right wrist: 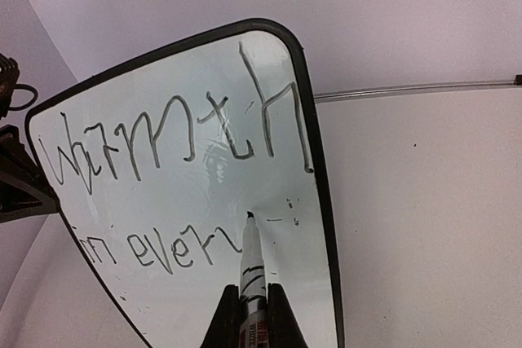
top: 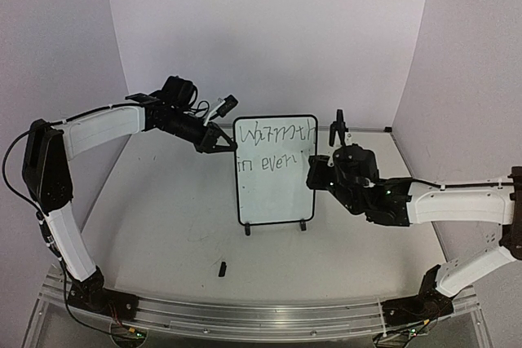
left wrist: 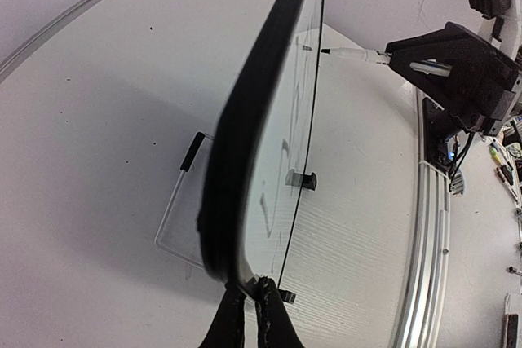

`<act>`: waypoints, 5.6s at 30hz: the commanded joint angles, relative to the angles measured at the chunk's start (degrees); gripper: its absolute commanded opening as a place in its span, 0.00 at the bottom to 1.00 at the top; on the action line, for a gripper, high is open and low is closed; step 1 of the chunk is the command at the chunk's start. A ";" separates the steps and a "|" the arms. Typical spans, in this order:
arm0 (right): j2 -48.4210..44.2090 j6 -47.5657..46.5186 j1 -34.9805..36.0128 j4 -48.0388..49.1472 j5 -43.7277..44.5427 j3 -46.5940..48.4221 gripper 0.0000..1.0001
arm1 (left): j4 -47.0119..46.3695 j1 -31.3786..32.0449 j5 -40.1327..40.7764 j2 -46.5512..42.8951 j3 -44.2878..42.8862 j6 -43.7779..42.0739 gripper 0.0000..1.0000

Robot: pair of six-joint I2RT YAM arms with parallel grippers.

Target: Write a sentence on the whiteboard

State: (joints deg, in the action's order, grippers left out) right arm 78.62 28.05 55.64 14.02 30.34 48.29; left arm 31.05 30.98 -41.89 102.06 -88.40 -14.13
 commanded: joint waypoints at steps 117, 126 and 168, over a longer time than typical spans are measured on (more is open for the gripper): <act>20.39 9.04 4.48 6.29 -21.29 5.37 0.00 | 1.85 0.48 3.04 -2.82 1.39 -3.01 0.00; 23.02 10.67 4.53 5.49 -22.47 6.72 0.00 | 1.94 0.48 3.04 -2.88 1.41 -3.01 0.00; 19.73 14.57 4.51 5.94 -18.05 1.88 0.00 | 1.90 0.51 2.92 -2.85 1.33 -3.05 0.00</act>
State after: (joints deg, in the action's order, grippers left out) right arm 96.89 41.21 60.68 21.85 11.07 50.33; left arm 31.48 31.14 -41.39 101.10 -87.71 -14.57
